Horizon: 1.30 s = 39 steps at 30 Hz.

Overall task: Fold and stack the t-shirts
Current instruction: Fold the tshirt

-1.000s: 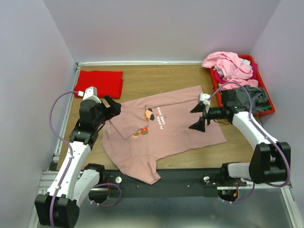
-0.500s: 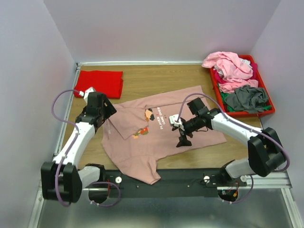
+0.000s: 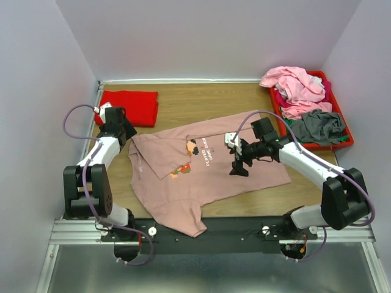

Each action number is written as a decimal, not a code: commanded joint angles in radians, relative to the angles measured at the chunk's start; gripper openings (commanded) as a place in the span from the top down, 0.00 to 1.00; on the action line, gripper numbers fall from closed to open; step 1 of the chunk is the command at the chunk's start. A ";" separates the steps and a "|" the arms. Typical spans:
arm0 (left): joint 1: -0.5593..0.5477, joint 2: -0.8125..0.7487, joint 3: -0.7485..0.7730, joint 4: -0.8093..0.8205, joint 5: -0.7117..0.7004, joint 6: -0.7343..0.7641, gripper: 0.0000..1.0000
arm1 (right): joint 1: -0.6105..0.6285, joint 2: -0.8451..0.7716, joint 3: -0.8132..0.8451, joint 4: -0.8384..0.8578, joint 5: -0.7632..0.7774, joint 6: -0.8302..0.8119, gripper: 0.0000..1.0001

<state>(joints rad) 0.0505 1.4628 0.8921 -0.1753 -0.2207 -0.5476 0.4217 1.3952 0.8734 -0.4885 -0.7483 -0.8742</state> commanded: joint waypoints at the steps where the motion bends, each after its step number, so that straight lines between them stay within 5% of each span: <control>1: 0.055 0.062 0.021 0.088 0.116 0.003 0.33 | -0.003 -0.004 0.010 0.019 0.021 0.021 0.00; 12: 0.078 0.243 0.074 0.137 0.300 0.029 0.41 | -0.020 0.004 0.006 0.016 0.021 0.021 0.00; 14: 0.078 0.260 0.071 0.137 0.311 0.031 0.54 | -0.020 0.007 0.006 0.016 0.021 0.020 0.00; 19: 0.078 0.269 0.065 0.120 0.284 0.014 0.62 | -0.020 0.008 0.004 0.016 0.017 0.021 0.00; 23: 0.081 0.255 0.068 0.096 0.241 0.003 0.87 | -0.020 0.010 0.003 0.014 0.017 0.020 0.00; 27: 0.097 0.243 0.070 0.077 0.198 -0.008 0.99 | -0.021 0.011 0.001 0.014 0.018 0.021 0.00; 36: 0.118 0.214 0.068 0.077 0.205 0.006 1.00 | -0.023 0.024 0.007 0.016 0.047 0.027 0.00; 37: 0.120 0.200 0.067 0.077 0.211 0.009 0.96 | -0.024 0.025 0.010 0.018 0.061 0.030 0.00; 39: 0.120 0.182 0.064 0.077 0.216 0.015 0.65 | -0.032 0.036 0.027 0.019 0.076 0.052 0.00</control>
<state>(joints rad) 0.1623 1.7073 0.9489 -0.1005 0.0109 -0.5488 0.4038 1.4082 0.8734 -0.4862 -0.7177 -0.8555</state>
